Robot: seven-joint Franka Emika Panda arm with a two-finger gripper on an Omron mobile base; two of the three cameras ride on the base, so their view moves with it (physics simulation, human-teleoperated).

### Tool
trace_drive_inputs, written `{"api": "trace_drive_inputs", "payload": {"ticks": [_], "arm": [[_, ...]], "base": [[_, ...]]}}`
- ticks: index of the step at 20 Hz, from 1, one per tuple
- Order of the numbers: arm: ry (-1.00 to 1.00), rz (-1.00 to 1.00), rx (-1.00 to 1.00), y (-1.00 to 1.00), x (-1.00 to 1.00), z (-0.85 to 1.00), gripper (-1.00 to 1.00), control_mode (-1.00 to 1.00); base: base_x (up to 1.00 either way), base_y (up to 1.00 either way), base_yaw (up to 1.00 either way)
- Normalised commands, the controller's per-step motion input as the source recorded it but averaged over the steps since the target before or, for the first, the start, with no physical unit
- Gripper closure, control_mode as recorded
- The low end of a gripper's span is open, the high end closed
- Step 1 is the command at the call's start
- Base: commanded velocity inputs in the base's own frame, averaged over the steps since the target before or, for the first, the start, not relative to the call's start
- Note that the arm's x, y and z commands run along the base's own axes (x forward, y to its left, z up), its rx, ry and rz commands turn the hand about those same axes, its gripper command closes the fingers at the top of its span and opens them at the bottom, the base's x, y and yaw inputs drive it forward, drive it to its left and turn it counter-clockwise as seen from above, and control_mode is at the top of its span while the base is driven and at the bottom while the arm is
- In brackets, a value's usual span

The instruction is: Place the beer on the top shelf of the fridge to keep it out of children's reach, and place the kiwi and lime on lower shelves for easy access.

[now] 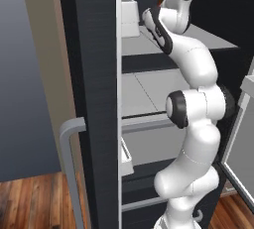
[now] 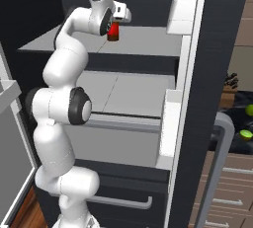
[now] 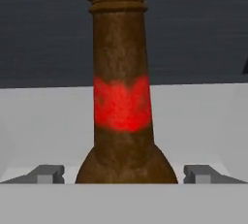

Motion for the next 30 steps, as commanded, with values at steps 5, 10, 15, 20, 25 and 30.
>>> {"api": "trace_drive_inputs", "payload": {"ticks": [5, 10, 15, 20, 25, 30], "arm": [[0.03, 0.0, -0.01, 0.0, -0.22, -0.01, -1.0, -1.0], [0.02, 0.0, -0.03, 0.0, -0.39, -0.17, -1.0, -1.0], [0.0, 0.0, -0.03, 0.0, -0.31, -0.35, -1.0, -1.0], [0.0, 0.0, -0.01, 0.0, -0.39, -0.2, -1.0, -1.0], [-0.01, 0.0, 0.0, 0.0, -0.56, -0.02, -1.0, -1.0], [0.0, 0.0, 0.0, 0.0, -0.66, 0.0, -1.0, -1.0]], "base": [[0.0, 0.0, 0.0], [0.0, 0.0, 0.0], [0.0, 0.0, 0.0], [0.0, 0.0, 0.0], [0.0, 0.0, 0.0], [0.0, 0.0, 0.0]]}}
